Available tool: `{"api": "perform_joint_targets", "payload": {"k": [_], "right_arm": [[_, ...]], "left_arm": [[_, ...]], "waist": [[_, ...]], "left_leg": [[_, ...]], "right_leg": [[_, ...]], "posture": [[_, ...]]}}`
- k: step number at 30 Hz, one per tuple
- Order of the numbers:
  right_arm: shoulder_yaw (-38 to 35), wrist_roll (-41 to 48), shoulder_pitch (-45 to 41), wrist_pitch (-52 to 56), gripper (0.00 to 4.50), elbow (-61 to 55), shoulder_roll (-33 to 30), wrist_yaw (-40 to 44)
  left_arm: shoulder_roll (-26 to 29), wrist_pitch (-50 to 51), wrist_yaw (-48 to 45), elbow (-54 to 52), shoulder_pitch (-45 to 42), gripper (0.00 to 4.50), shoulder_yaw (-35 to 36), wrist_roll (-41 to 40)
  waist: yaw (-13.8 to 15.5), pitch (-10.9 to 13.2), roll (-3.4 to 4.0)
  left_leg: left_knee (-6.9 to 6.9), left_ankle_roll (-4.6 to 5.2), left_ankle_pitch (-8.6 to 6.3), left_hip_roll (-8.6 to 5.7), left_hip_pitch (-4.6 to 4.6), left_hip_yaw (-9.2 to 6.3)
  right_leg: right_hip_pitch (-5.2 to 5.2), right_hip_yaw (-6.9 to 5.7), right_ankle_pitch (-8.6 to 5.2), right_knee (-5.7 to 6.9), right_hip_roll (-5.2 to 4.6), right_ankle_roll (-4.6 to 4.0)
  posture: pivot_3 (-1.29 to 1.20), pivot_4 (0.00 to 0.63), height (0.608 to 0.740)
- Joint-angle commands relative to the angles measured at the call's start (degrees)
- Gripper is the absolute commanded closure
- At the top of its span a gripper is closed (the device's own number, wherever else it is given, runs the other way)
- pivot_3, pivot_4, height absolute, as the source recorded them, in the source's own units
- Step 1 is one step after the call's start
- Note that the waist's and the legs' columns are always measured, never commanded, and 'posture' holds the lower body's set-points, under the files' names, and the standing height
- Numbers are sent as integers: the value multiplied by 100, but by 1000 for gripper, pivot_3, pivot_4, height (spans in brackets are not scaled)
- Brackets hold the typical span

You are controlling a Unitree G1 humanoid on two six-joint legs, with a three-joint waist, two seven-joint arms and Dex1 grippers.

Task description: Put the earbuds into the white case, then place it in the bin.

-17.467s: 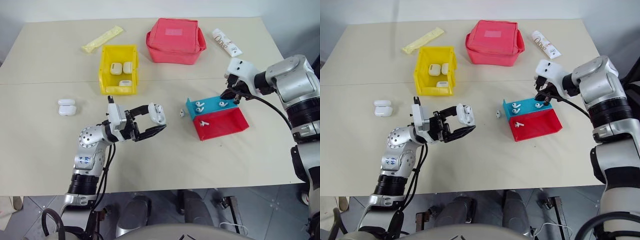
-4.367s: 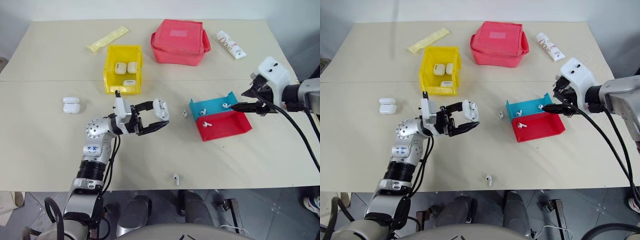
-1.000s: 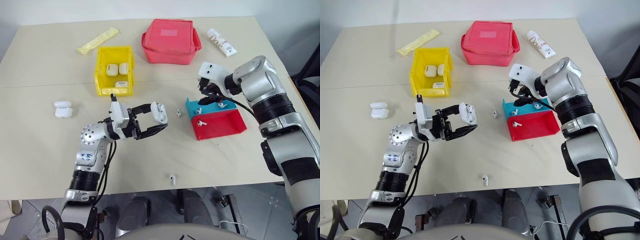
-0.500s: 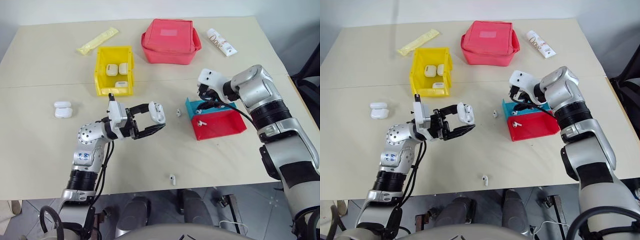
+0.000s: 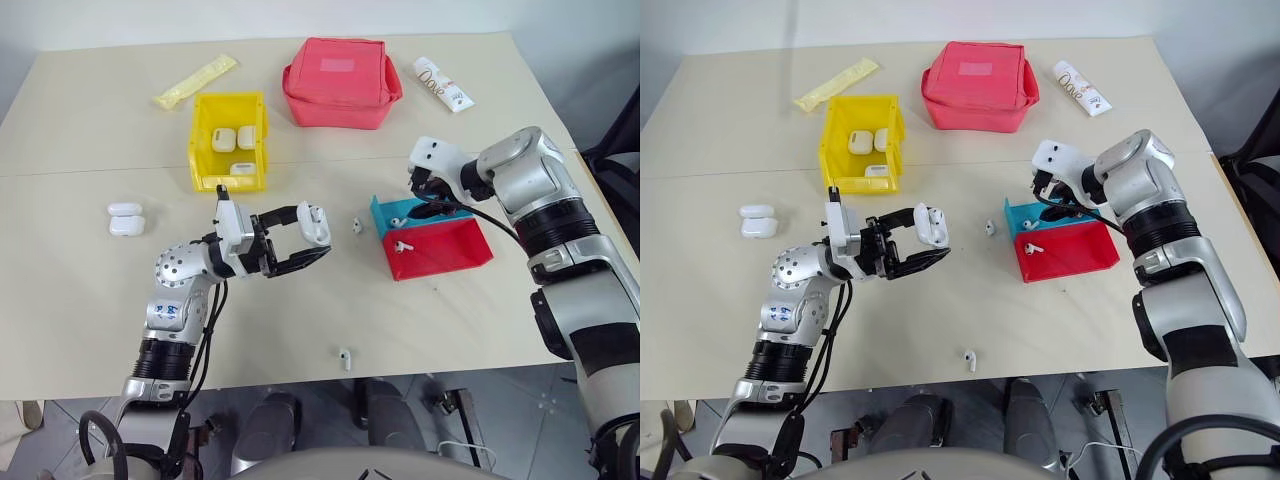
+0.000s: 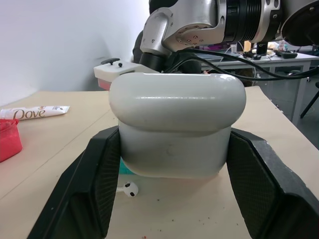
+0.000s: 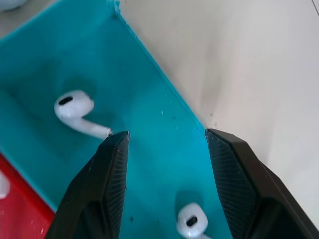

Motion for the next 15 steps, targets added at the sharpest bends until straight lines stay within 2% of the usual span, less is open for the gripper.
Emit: {"api": "perform_joint_targets", "payload": {"k": [1, 15], "right_arm": [[-131, 16, -167, 76, 1984, -281, -125, 57], [70, 271, -52, 1230, 1984, -1445, -167, 789]], "left_arm": [[1, -82, 5, 23, -133, 1713, 73, -90], [27, -125, -92, 98, -148, 1713, 89, -113]], "waist": [[1, 0, 0], [12, 0, 0]], "left_leg": [[0, 0, 0, 0, 0, 0], [1, 0, 0, -1, 0, -1]], "right_leg": [[0, 0, 0, 0, 0, 0], [0, 0, 0, 1, -2, 0]], "posture": [[0, 150, 740], [0, 150, 740]]}}
